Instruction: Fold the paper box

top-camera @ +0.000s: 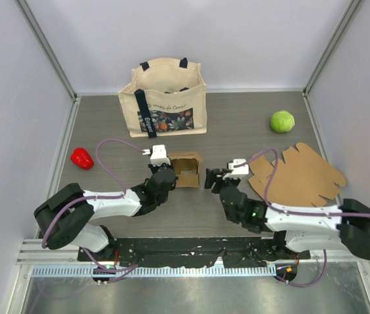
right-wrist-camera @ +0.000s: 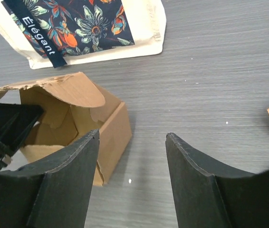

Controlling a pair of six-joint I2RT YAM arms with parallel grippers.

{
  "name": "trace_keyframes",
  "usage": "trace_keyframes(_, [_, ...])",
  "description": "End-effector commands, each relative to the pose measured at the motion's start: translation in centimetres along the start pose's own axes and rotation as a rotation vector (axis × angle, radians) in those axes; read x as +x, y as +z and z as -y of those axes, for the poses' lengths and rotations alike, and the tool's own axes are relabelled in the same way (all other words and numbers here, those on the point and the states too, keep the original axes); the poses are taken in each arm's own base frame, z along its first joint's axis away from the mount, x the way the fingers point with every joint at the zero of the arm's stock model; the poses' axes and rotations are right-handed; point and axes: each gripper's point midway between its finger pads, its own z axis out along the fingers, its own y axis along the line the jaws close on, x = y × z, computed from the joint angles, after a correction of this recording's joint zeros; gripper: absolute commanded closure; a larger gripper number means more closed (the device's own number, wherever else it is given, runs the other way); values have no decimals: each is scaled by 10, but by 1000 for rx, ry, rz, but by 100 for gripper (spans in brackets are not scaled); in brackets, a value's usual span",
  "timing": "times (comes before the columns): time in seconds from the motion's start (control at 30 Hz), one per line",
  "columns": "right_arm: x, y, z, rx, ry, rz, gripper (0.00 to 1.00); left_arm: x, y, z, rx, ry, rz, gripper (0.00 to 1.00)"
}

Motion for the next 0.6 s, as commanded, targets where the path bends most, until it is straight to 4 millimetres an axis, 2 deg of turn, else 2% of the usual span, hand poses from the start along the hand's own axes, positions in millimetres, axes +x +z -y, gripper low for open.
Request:
trace_keyframes(0.0, [27,-28,21,-75,-61,-174,34,-8,-4,-10,-52,18,51,100])
trace_keyframes(0.03, [13,-32,11,-126,-17,-185,29,-9,-6,-9,-48,21,53,100])
trace_keyframes(0.07, [7,-32,13,-114,-1,-200,30,-10,-7,-8,-42,20,55,100])
trace_keyframes(0.1, [7,-33,25,-70,-22,-242,29,-11,-8,-8,-40,23,55,100])
trace_keyframes(0.13, [-16,-29,18,-78,16,-225,28,-10,-9,-6,-32,24,54,100])
trace_keyframes(0.17, [-17,-30,7,-139,36,-280,27,-10,-10,-6,-31,23,54,100])
trace_keyframes(0.2, [-22,-16,26,-74,54,-316,27,-10,-11,-5,-26,23,51,100])
trace_keyframes(0.23, [-46,-9,14,-112,129,-325,27,-9,-11,-4,-22,26,47,100])
trace_keyframes(0.27, [-39,-9,-2,-199,157,-416,28,-9,-12,-4,-21,25,46,100])
trace_keyframes(0.3, [-45,-3,-5,-226,189,-443,28,-9,-13,-5,-23,27,43,100])
trace_keyframes(0.33, [-67,10,-9,-245,221,-426,28,-8,-13,-5,-23,29,40,100])
trace_keyframes(0.37, [-55,15,-22,-300,217,-506,28,-8,-14,-6,-23,30,39,100])
trace_keyframes(0.4, [-53,22,-28,-312,201,-534,28,-6,-15,-7,-23,30,34,100])
trace_keyframes(0.43, [-69,28,-47,-379,193,-534,29,-5,-16,-7,-19,27,31,100])
trace_keyframes(0.47, [-50,34,-59,-413,187,-621,30,-3,-17,-6,-13,26,27,100])
trace_keyframes(0.53, [-61,43,-82,-488,212,-614,34,-2,-18,-5,-11,22,22,99])
trace_keyframes(0.57, [-56,53,-91,-498,234,-618,34,0,-19,-6,-13,29,16,99])
